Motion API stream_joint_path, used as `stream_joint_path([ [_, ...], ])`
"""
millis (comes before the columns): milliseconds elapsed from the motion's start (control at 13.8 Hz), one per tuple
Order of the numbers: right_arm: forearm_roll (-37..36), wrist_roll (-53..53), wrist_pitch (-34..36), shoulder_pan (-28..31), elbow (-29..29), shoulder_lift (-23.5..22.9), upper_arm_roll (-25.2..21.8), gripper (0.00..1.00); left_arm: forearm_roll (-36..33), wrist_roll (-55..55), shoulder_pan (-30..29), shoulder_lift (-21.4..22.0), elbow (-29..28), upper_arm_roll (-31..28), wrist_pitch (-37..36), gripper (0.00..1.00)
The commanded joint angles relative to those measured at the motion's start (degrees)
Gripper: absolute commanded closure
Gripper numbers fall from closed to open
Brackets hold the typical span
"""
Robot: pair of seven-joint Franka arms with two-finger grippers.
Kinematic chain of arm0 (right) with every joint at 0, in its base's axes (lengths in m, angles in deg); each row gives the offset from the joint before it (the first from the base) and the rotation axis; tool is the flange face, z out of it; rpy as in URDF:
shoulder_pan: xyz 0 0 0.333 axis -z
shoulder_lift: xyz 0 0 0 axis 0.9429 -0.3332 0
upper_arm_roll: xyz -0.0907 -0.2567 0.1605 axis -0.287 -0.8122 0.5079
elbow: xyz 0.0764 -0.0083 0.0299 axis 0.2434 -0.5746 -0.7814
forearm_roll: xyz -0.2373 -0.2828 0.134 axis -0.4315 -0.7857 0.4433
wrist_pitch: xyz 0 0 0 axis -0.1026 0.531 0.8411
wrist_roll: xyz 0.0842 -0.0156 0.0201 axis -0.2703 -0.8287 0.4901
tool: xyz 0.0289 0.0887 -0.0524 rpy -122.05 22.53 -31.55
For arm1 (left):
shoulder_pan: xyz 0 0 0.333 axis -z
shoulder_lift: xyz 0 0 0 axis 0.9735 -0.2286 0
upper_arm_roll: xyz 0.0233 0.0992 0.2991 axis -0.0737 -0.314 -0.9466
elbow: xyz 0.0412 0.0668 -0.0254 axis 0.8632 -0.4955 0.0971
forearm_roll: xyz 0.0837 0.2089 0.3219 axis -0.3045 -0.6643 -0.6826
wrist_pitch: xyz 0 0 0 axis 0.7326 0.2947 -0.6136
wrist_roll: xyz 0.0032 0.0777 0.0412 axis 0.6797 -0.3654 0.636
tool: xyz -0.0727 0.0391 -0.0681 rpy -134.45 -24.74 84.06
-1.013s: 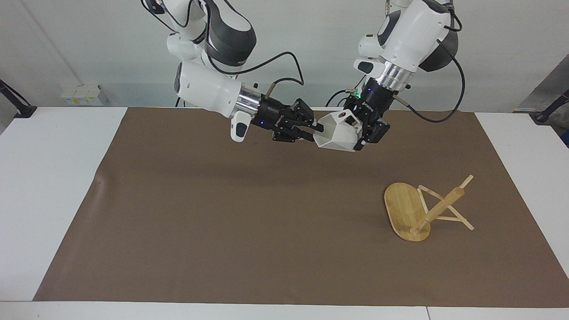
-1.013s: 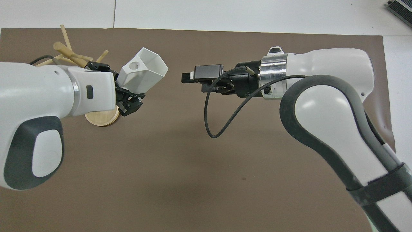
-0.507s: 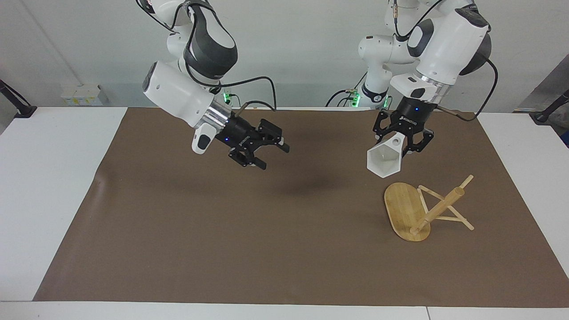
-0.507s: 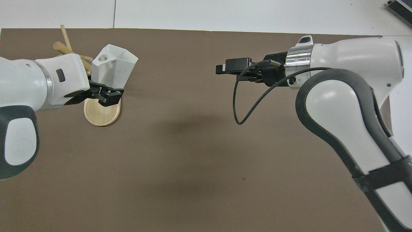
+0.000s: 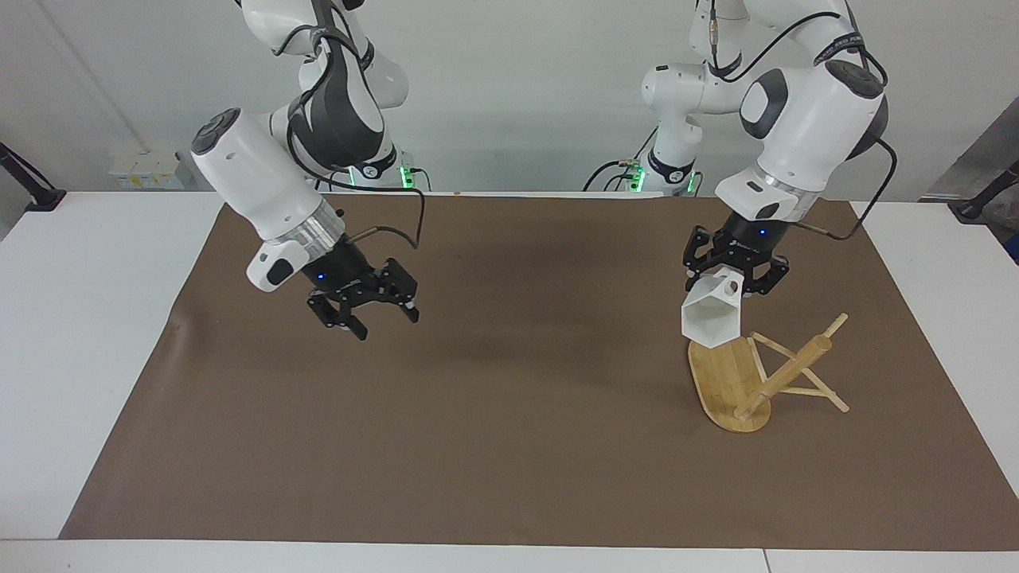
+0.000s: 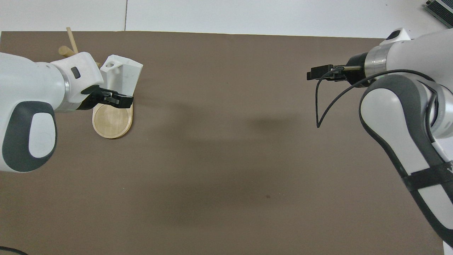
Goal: Hang cup on rack
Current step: 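Move the cup onto the rack peg while the right gripper withdraws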
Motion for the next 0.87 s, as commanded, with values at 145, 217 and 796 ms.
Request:
stream_joint_path([
  [145, -10.63, -0.54, 5.92, -0.05, -0.33, 2.39, -4.64, 0.00, -1.29, 6.20, 0.26, -4.71, 2.89, -0.33, 4.01, 1.00],
  [217, -11.78, -0.54, 7.24, -0.05, -0.07, 2.91, -5.61, 0.00, -1.37, 7.43, -0.17, -4.97, 2.98, -0.24, 4.71, 1.00],
  [796, -14.59, -0.80, 14.88, -0.05, 1.95, 6.61, -9.04, 0.00, -1.29, 14.13, -2.02, -5.15, 2.28, -0.24, 7.00, 1.00],
])
